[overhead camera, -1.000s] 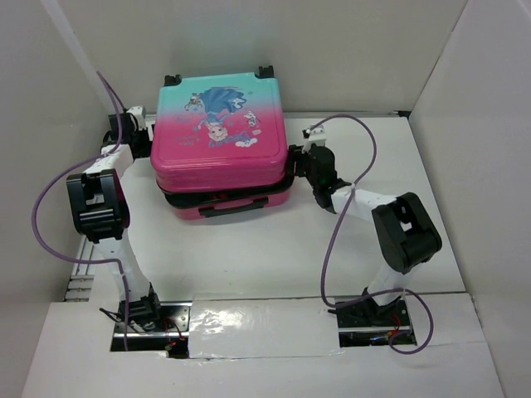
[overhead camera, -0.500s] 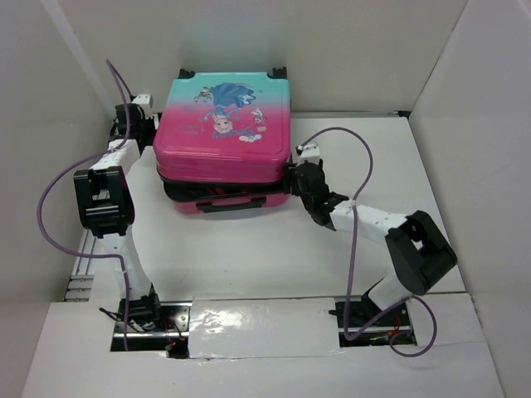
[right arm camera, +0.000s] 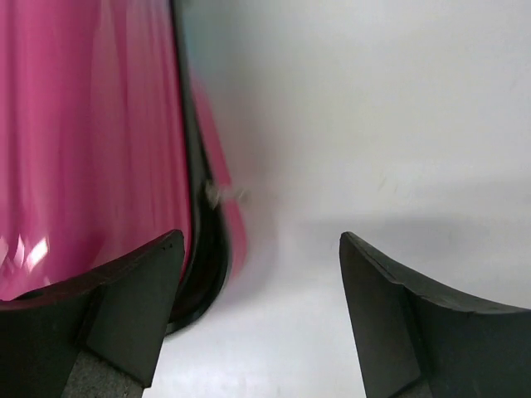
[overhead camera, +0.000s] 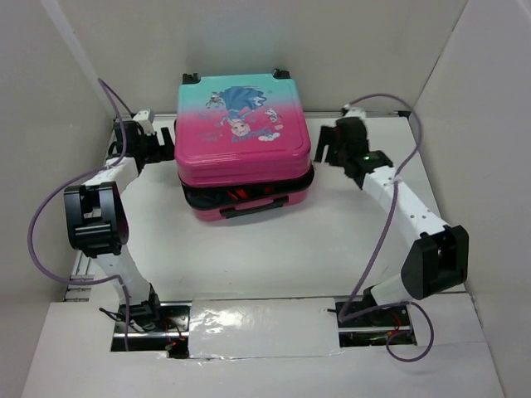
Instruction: Pack the luggage
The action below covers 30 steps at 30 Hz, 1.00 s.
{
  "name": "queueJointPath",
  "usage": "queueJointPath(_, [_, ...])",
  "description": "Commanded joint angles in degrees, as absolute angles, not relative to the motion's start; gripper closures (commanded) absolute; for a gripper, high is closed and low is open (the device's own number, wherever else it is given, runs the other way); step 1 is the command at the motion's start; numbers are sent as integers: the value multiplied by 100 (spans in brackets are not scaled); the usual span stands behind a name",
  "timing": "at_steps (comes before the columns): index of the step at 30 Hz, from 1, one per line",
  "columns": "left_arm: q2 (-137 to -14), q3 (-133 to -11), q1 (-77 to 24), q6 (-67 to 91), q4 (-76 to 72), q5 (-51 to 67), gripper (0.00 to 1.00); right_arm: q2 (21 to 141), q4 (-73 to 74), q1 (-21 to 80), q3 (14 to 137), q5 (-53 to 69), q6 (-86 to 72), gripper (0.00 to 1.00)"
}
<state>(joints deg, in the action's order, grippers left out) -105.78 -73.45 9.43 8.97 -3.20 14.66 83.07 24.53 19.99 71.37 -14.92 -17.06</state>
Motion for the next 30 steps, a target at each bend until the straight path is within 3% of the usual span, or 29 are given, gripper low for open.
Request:
queueJointPath(1, [-10160, -7225, 1098, 1178, -598, 2180, 4, 8104, 1135, 1189, 7664, -451, -1636, 18])
queueJointPath(2, [-10099, -7225, 1203, 1178, -598, 2180, 4, 8104, 1003, 1047, 7664, 187, -1504, 18])
queueJointPath(5, [-10099, -7225, 1326, 1178, -598, 2232, 4, 8217, 660, 695, 7953, 448, -1415, 16])
queueJointPath(8, [-9968, -7225, 1467, 1318, -720, 2172, 4, 9302, 667, 563, 8566, 622, -1415, 16])
queueJointPath(15, [-10782, -8586, 1468, 2030, 887, -314, 4, 11369, 256, 483, 9587, 914, -1415, 16])
queueJointPath(22, [-11399, -8815, 1345, 2716, 677, -43, 4, 12884, 255, 545, 10775, 1274, -1687, 18])
queueJointPath(26, [-12101, -9692, 1099, 3391, 1484, -816, 4, 13490, 88, 545, 11240, 1537, -2143, 18])
queueJointPath(30, [-12699, -10431, 880, 3656, 1766, -713, 4, 13904, -130, 807, 11399, 2100, -2373, 20])
